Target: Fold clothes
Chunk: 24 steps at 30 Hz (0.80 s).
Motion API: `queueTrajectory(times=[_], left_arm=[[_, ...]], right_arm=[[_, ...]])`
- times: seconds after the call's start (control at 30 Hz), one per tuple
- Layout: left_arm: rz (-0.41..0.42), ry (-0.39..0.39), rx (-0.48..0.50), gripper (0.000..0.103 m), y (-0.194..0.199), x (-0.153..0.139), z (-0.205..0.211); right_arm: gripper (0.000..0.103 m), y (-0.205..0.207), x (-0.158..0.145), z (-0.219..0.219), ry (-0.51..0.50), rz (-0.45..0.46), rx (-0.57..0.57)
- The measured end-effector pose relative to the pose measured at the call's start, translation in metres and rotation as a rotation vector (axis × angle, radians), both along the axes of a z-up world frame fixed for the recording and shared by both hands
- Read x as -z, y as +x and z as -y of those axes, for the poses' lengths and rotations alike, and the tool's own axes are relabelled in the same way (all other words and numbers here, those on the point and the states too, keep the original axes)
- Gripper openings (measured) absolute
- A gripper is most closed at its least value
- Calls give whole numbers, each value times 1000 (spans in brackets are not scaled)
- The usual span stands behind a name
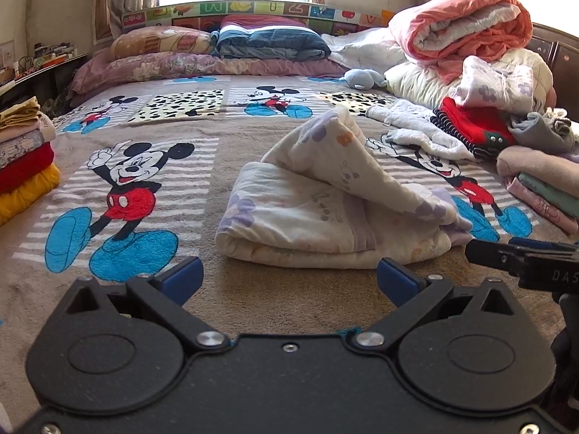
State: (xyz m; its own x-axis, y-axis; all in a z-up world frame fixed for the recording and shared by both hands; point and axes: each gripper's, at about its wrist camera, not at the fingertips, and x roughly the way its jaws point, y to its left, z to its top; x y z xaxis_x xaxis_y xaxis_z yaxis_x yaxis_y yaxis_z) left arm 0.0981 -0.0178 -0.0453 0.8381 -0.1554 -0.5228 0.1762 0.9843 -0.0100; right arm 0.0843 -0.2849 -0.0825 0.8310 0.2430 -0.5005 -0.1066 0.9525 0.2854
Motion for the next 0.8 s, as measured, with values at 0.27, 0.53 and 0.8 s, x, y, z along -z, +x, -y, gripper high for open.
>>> queueTrajectory(times=[0.27,0.53,0.8], left_arm=[[-3,124,63,103,38,22,7],[39,179,158,98,59,46,18],[41,195,255,70,59,66,46]], right_arm=[[103,43,39,24,22,-55,19],[103,59,63,46,124,-87,86],[103,75,77,66,265,-76,117]])
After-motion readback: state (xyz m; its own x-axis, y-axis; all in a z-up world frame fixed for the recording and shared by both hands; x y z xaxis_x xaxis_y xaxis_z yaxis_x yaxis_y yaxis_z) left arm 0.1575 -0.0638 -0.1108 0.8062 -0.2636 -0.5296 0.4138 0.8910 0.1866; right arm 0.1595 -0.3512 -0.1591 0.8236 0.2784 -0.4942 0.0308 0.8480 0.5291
